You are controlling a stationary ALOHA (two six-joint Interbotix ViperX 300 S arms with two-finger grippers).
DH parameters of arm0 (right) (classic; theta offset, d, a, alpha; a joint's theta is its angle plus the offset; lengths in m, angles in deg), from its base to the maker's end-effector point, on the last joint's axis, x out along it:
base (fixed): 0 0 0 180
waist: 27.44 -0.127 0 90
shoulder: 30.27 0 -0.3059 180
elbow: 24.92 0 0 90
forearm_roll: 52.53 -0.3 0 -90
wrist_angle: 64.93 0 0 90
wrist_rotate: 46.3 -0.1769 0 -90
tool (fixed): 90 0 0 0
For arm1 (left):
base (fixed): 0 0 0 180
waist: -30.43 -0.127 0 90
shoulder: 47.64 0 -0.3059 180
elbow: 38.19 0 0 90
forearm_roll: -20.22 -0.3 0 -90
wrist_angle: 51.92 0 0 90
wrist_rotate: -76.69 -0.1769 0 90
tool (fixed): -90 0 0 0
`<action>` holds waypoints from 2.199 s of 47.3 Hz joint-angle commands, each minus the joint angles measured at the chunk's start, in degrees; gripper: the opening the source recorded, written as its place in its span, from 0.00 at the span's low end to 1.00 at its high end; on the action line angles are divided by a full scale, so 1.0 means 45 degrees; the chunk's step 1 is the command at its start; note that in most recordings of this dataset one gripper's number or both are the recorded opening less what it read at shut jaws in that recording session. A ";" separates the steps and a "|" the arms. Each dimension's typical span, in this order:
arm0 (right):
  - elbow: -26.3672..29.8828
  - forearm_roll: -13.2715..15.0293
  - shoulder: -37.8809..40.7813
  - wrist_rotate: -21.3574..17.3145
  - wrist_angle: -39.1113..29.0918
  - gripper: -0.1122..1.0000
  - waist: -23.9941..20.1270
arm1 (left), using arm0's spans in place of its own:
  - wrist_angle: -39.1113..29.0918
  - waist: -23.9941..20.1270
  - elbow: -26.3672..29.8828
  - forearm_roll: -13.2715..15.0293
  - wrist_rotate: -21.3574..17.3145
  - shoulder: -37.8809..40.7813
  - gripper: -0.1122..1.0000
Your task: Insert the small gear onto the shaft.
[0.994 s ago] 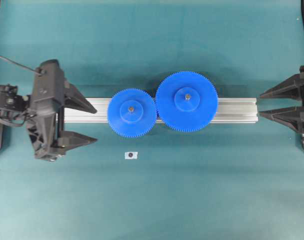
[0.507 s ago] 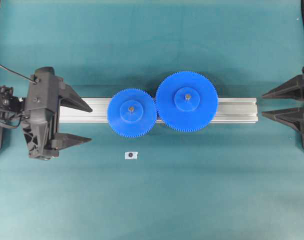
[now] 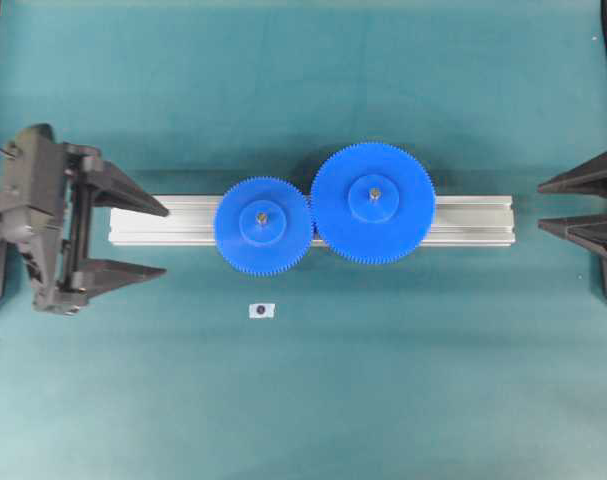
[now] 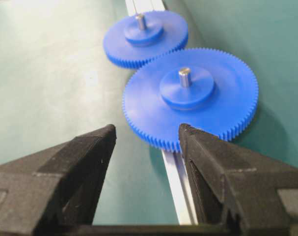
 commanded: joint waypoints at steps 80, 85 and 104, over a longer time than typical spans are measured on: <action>-0.1855 0.0039 0.0137 -0.0957 0.1016 0.69 0.0020 | 0.0000 -0.1133 -0.3496 -0.0059 -0.0605 -0.5801 0.89; -0.1875 0.0039 0.0137 -0.0977 0.1016 0.69 0.0020 | -0.0020 -0.1133 -0.3594 -0.0059 -0.1055 -0.5977 0.89; -0.2559 0.0117 0.0156 -0.2383 0.0937 0.69 0.0039 | 0.0000 -0.1133 -0.4492 -0.0020 -0.0625 -0.6582 0.89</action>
